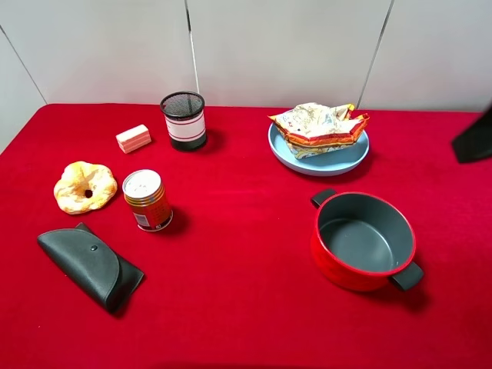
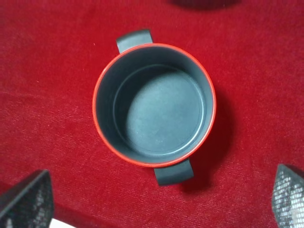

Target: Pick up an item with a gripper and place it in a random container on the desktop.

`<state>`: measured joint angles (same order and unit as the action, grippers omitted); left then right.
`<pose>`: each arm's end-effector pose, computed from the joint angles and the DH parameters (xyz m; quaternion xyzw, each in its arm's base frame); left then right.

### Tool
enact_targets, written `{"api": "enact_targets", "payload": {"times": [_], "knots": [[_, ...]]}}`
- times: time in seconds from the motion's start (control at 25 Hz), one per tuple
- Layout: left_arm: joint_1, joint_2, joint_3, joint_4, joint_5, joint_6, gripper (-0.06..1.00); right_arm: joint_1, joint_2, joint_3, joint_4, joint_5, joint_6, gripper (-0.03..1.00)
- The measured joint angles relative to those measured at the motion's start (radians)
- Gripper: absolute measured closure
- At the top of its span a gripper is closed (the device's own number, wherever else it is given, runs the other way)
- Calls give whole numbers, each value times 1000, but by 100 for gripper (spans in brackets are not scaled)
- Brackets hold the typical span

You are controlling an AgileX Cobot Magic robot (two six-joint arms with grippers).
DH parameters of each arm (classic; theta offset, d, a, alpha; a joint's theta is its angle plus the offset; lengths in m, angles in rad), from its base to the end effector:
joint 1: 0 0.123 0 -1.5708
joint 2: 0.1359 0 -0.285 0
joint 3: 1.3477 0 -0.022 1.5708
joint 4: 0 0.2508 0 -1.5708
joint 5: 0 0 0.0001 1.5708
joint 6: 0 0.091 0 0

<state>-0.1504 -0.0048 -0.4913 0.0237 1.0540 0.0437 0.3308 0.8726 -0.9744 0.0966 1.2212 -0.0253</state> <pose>-0.0040 0.0025 0.2754 0.0822 0.8485 -0.0160 0.5226 0.1267 0.0522 0.3551 -0.1667 0.9483 0.0880 0.2553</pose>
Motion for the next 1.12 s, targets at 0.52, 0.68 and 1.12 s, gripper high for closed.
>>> {"api": "enact_targets", "payload": {"times": [0.52,0.68,1.12], "knots": [[0,0,0,0,0,0,-5,-31,-505,182,-3,1,1,28],[0,0,0,0,0,0,-5,-111,-629,232,-4,2,3,28],[0,0,0,0,0,0,-5,-328,-874,390,-19,-59,4,28]]}}
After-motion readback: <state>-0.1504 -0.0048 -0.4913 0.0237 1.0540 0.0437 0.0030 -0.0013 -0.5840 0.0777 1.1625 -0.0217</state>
